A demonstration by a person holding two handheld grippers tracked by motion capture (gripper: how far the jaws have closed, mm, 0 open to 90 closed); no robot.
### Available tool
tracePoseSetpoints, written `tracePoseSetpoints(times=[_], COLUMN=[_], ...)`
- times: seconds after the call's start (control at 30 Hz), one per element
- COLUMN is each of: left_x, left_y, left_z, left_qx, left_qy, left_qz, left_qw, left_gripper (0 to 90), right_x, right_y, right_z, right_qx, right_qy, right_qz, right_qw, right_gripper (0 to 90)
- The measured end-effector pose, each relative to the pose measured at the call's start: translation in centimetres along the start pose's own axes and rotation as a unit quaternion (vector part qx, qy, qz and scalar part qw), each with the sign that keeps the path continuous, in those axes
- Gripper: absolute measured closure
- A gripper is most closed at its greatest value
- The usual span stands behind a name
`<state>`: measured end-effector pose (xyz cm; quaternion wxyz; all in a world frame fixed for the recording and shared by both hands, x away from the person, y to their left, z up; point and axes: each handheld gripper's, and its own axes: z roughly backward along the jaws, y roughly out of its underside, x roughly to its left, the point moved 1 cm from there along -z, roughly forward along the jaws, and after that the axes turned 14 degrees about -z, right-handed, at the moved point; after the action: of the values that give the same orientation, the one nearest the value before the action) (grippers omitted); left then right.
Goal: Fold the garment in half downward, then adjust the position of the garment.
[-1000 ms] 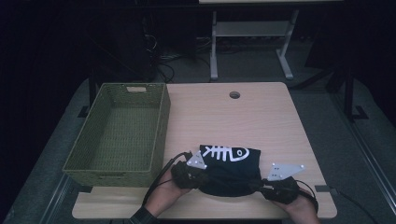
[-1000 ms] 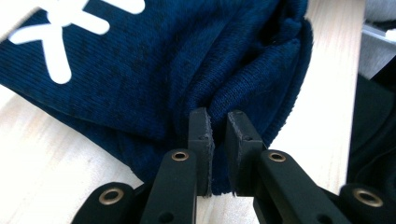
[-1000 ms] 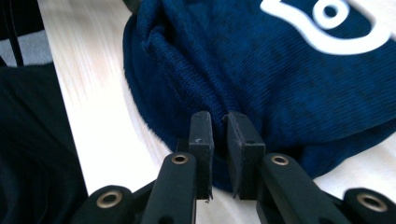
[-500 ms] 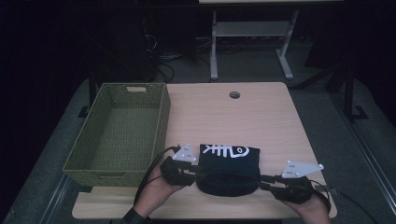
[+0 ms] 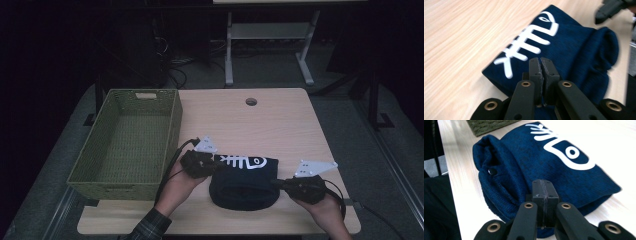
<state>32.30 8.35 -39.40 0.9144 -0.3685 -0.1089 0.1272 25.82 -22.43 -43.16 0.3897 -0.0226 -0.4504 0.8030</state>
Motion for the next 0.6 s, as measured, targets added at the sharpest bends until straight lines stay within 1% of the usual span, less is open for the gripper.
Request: tracePoseSetpoints(times=[0.03,0.07,0.1,0.13,0.17,0.2,0.23,0.33,0.37,0.4,0.43,0.5,0.53,0.6], left_x=[0.3,0.6,1.0,1.2,1.6,1.9,2.2,2.5,2.6,2.7,2.7,2.9,3.0,2.9], left_y=[-0.1,-0.2,-0.3,-0.3,-0.2,-0.1,0.0,0.3,0.4,0.4,0.5,0.6,0.6,0.6], left_z=[-0.5,-1.1,-1.6,-2.1,-2.7,-3.2,-3.6,-4.9,-5.4,-5.6,-5.9,-6.6,-7.0,-7.8], left_qx=[0.002,0.01,0.013,0.015,0.02,0.023,0.032,0.044,0.043,0.045,0.047,0.052,0.058,0.062], left_qy=[-0.001,-0.003,-0.001,-0.001,-0.004,-0.004,-0.002,0.002,0.002,0.002,0.004,0.007,0.012,0.02], left_qz=[0.003,0.002,0.004,0.013,0.012,0.018,0.017,0.021,0.028,0.024,0.025,0.025,0.02,0.026], left_qw=[1.0,0.9999,0.9999,0.9998,0.9997,0.9996,0.9994,0.9988,0.9987,0.9987,0.9986,0.9983,0.998,0.9976], left_gripper=[87.5,87.4,87.5,87.5,87.5,87.5,87.5,88.9,89.3,89.8,89.8,90.0,90.0,90.0], right_x=[0.0,0.1,0.1,0.2,0.2,0.2,0.3,0.5,0.7,0.8,0.9,1.2,1.4,2.0], right_y=[0.1,0.3,0.4,0.6,0.8,1.0,1.1,1.5,1.6,1.8,1.9,2.1,2.3,2.5], right_z=[-0.2,-0.4,-0.7,-0.9,-1.2,-1.5,-1.7,-2.4,-2.7,-3.0,-3.2,-3.6,-3.8,-4.3], right_qx=[0.002,0.004,0.011,0.016,0.022,0.027,0.032,0.043,0.046,0.05,0.051,0.058,0.059,0.062], right_qy=[-0.003,-0.005,-0.007,-0.008,-0.01,-0.01,-0.01,-0.014,-0.015,-0.018,-0.021,-0.029,-0.032,-0.039], right_qz=[0.002,0.001,-0.001,-0.002,0.0,0.0,0.002,0.003,0.002,0.004,0.007,0.004,0.003,0.007], right_qw=[1.0,1.0,0.9999,0.9998,0.9997,0.9996,0.9994,0.999,0.9988,0.9986,0.9985,0.9979,0.9977,0.9973], right_gripper=[89.6,89.6,89.6,89.6,89.6,89.6,89.7,89.8,89.8,89.9,89.9,90.0,90.0,90.0])
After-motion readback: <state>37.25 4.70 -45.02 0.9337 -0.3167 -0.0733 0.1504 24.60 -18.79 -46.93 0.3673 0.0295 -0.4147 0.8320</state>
